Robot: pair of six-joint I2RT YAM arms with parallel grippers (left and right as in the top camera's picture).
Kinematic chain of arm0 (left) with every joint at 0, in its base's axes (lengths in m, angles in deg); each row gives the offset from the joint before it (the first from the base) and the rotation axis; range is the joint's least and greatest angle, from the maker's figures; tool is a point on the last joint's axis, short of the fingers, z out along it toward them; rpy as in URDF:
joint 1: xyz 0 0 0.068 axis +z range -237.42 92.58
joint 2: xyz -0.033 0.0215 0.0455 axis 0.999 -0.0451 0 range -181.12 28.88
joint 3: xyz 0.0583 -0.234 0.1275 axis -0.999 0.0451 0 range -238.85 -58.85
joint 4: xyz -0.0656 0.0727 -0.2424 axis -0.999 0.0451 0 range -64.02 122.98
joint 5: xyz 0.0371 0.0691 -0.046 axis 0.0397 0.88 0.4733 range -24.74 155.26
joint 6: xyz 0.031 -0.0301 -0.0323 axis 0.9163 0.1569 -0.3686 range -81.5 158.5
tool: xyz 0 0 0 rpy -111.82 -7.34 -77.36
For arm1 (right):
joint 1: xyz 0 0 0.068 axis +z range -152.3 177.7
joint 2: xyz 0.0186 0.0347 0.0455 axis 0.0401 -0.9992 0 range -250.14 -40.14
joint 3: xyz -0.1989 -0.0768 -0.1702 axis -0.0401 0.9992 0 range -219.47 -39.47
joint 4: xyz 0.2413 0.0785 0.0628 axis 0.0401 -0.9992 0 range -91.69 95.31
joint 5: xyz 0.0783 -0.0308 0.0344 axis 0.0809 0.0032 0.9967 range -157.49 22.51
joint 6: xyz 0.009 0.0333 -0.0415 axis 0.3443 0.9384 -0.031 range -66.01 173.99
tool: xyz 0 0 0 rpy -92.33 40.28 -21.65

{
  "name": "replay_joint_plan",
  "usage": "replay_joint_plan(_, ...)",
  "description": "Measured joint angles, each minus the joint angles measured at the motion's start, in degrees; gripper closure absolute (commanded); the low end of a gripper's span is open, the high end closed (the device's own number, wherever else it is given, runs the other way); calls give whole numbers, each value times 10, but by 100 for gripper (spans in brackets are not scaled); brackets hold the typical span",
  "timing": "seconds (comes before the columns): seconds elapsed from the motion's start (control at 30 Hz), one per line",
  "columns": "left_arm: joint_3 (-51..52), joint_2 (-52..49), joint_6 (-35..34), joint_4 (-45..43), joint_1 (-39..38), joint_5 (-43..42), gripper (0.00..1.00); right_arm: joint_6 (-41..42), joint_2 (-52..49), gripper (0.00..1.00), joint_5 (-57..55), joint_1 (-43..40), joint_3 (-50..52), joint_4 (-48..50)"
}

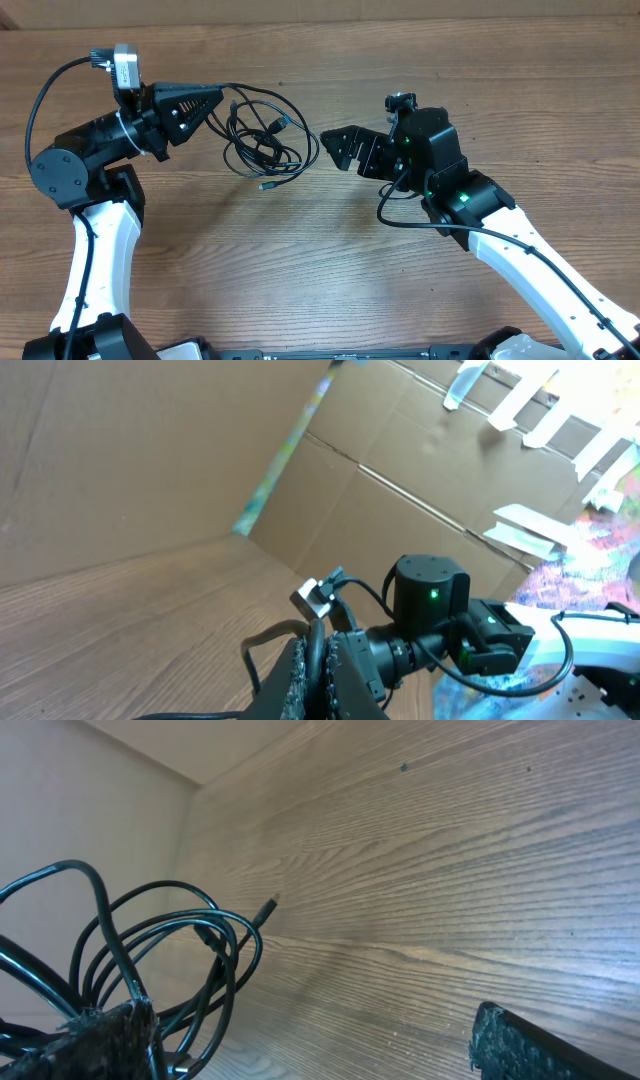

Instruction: Untangle cables

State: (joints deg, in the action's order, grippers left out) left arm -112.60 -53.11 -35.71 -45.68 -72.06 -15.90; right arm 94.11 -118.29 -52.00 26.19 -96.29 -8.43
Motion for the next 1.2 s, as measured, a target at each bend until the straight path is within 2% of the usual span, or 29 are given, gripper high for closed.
replay_joint_plan(0.3, 0, 0, -9, 0, -23, 9, 96, 19, 0, 0, -1, 0, 0, 17)
replay_joint_plan(0.7, 0, 0, -6, 3, -71, 25, 96, 23, 0, 0, 146, 23, 0, 141)
replay_joint_plan(0.93, 0, 0, 13, 64, -75, 26, 96, 61, 1, 0, 252, 28, 0, 236)
replay_joint_plan(1.2, 0, 0, 39, 121, -75, 30, 96, 79, 1, 0, 302, 28, 0, 252)
